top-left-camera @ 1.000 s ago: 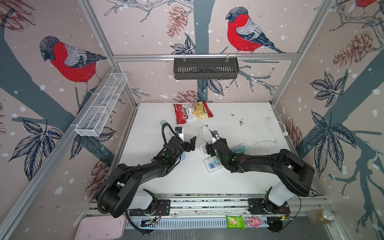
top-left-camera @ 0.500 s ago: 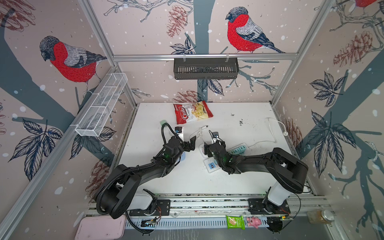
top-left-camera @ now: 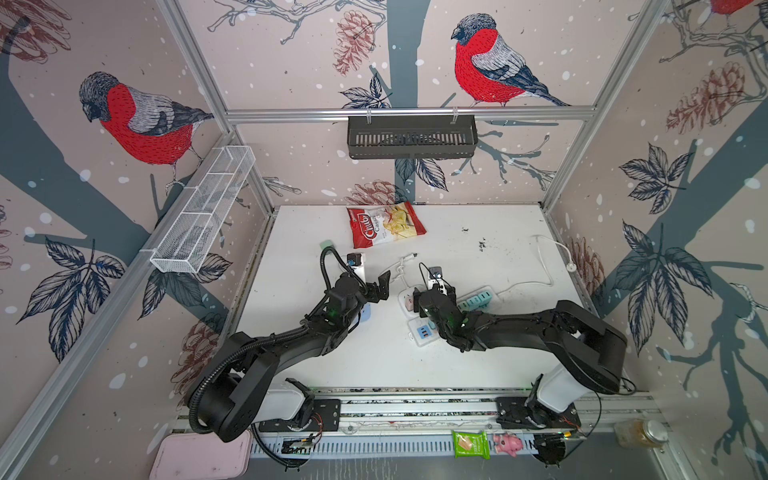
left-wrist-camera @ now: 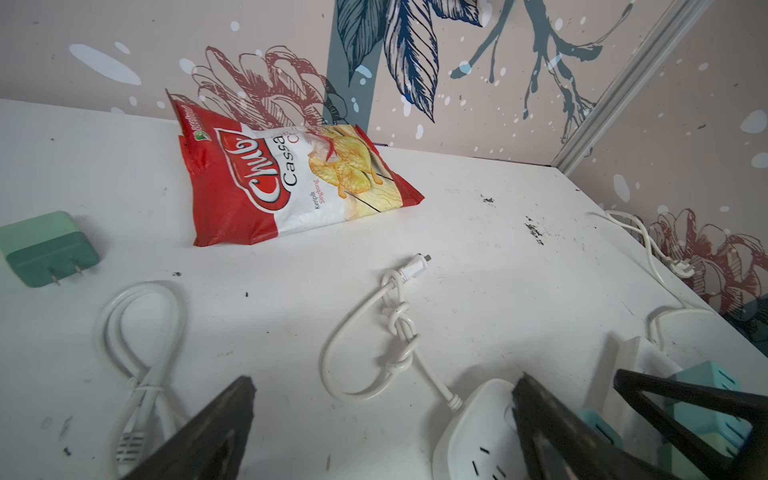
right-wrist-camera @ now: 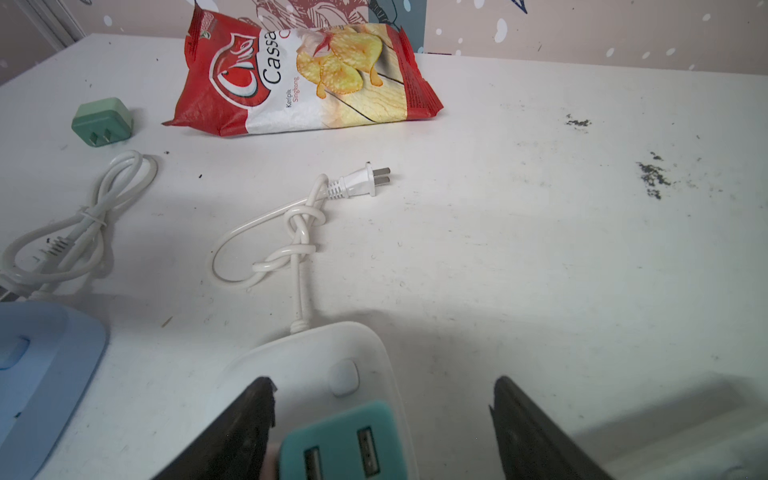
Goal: Insert the plug
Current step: 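Swing the right gripper toward the green adapter while the left gripper draws back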
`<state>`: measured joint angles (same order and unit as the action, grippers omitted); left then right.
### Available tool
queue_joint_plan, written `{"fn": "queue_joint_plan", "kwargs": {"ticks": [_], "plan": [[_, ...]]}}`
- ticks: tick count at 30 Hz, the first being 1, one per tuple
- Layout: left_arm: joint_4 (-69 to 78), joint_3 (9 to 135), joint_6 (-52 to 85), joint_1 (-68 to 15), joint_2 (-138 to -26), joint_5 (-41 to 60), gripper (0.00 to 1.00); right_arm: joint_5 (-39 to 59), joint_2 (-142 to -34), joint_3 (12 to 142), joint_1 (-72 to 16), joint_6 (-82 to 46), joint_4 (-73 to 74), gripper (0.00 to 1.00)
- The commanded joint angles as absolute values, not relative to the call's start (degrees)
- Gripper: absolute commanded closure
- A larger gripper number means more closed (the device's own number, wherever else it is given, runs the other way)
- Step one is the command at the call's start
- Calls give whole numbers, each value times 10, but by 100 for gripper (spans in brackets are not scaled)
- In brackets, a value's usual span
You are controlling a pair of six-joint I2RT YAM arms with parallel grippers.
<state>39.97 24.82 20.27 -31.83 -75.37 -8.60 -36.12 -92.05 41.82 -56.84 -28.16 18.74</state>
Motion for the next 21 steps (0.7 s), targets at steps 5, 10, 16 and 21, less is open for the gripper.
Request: {"fn": "queue_joint_plan", "kwargs": {"ticks": [5, 10, 16, 21], "plan": [[200, 298, 397, -313, -678, -441, 3, -289, -874, 557, -573, -245, 32, 11], [153, 280, 452, -296, -622, -491, 3, -244, -925, 616, -596, -250, 48, 11], [98, 233, 614, -226, -603, -483, 3, -206, -1087, 778, -601, -265, -13, 14], [-1, 251, 719, -203, -624, -503, 3, -174, -1239, 947, -598, -250, -91, 14]]}}
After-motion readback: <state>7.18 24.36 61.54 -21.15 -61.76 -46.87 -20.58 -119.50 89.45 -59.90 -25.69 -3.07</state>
